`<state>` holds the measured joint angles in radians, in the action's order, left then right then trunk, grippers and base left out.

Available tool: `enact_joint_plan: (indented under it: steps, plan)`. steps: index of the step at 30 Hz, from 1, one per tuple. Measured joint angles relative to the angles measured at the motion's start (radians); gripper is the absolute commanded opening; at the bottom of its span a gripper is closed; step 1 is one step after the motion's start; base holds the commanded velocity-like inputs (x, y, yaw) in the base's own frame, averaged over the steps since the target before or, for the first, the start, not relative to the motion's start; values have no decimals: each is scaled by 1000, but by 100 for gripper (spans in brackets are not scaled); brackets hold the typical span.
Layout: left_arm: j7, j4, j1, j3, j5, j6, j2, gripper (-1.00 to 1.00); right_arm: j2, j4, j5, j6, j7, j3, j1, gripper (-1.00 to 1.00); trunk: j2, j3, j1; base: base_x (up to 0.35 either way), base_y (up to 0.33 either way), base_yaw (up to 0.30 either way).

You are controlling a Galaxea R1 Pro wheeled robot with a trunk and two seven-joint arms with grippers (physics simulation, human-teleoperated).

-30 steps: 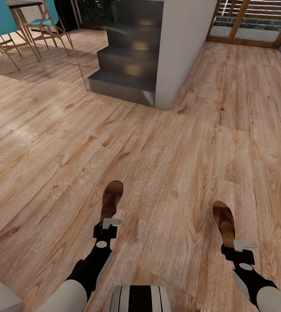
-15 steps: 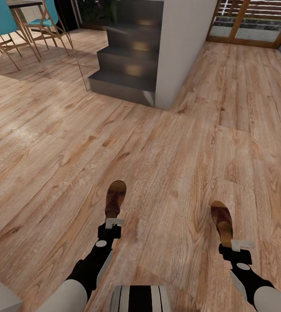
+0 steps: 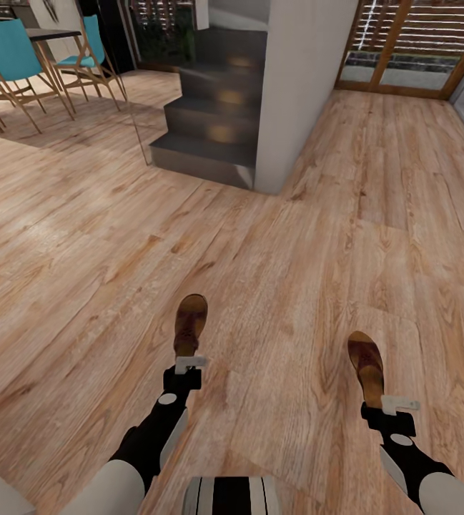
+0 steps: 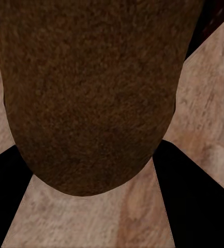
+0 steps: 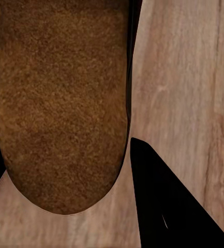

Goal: Pick up the two gym shoes and the two sandals from the corridor floor and place them onto the hallstand (shoe rack) in the corridor, making sure they are on the rack and not on the floor. Arrange them so the two gym shoes are next to each other and the two sandals are next to each other.

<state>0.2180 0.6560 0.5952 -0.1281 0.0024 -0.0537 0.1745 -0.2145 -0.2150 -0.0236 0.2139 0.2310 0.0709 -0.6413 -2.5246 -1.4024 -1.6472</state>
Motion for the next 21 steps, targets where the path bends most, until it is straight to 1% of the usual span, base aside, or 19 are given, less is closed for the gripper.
enact_joint_plan:
  steps: [3, 4, 5, 8, 12, 21]
  plan:
    - [0, 1, 0, -13, 0, -1, 0, -100, 1, 0, 0, 0, 0, 0, 0, -100, 1, 12, 1, 0, 0, 0]
    - [0, 1, 0, -28, 1, -1, 0, -100, 2, 0, 1, 0, 0, 0, 0, -100, 1, 15, 2, 0, 0, -19]
    - [0, 1, 0, -35, 1, -1, 0, -100, 2, 0, 1, 0, 0, 0, 0, -100, 1, 19, 2, 0, 0, -54]
    - [0, 1, 0, -50, 1, -1, 0, -100, 2, 0, 1, 0, 0, 0, 0, -100, 2, 31, 4, 0, 0, -136]
    - [0, 2, 0, -61, 1, -1, 0, -100, 3, 0, 1, 0, 0, 0, 0, -100, 3, 46, 5, 0, 0, -232]
    - [0, 1, 0, -67, 2, -2, 0, -100, 3, 0, 1, 0, 0, 0, 0, -100, 5, 81, 9, 0, 0, -278]
